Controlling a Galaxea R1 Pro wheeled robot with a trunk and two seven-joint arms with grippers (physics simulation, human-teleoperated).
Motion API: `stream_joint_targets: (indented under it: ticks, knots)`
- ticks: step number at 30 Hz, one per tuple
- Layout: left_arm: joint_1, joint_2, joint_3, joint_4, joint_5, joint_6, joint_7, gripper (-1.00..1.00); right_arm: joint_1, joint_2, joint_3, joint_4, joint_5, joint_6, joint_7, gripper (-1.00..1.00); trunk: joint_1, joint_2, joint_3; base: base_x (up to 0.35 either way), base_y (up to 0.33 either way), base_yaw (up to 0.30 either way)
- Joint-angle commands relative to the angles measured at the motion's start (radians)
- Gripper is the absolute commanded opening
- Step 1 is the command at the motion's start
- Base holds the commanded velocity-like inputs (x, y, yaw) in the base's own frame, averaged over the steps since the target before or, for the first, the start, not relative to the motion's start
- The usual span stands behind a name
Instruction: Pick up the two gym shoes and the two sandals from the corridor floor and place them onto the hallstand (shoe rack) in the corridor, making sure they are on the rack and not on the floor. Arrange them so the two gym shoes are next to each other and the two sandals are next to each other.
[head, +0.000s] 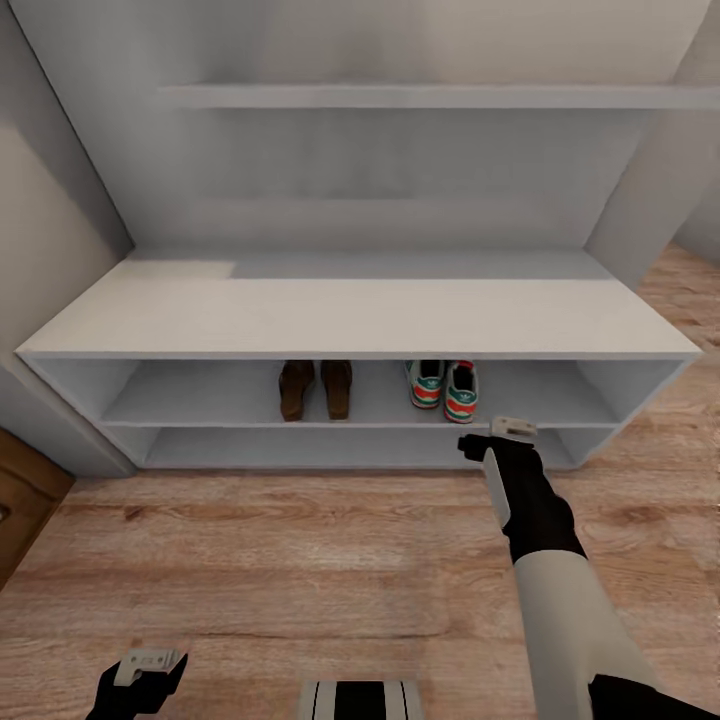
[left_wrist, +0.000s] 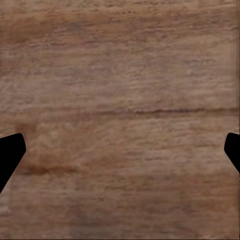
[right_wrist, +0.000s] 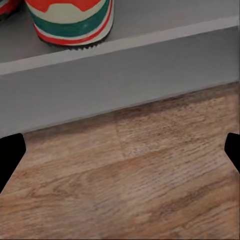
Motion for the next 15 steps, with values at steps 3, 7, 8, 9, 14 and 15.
stream_joint_targets:
  ticks: [3, 7, 8, 9, 14, 15]
  knots:
    - [-0.001, -0.002, 0.008, 0.001, -0.004, -0.002, -0.008, 1.0, 0.0, 0.001, -0.002, 0.021, 0.01, 0.006, 0.004, 1.0, -0.001, 0.0, -0.001, -0.169, 0.0, 0.0]
    - [-0.001, -0.006, 0.006, 0.0, -0.003, -0.005, -0.008, 1.0, 0.001, 0.001, -0.002, 0.125, 0.009, 0.005, 0.005, 1.0, -0.001, 0.0, -0.001, -0.043, 0.0, 0.0]
    - [-0.001, -0.008, 0.004, 0.0, -0.004, -0.006, -0.008, 1.0, 0.001, 0.002, -0.002, 0.198, 0.007, -0.002, 0.006, 1.0, -0.001, 0.0, -0.001, -0.008, 0.0, 0.0]
    - [-0.001, -0.01, 0.003, 0.0, -0.003, -0.006, -0.008, 1.0, 0.001, 0.002, -0.002, 0.239, 0.006, -0.013, 0.007, 1.0, -0.001, 0.0, -0.001, -0.005, 0.0, 0.0]
    - [-0.001, -0.013, 0.003, 0.0, -0.001, -0.008, -0.009, 1.0, 0.001, 0.002, -0.002, 0.414, 0.006, -0.179, 0.008, 1.0, -0.001, 0.0, -0.001, -0.002, 0.0, 0.0]
    - [-0.001, -0.014, 0.003, -0.001, 0.001, -0.008, -0.01, 1.0, 0.001, 0.002, -0.001, 0.466, 0.006, -0.241, 0.008, 1.0, -0.001, 0.0, -0.001, 0.0, 0.0, 0.0]
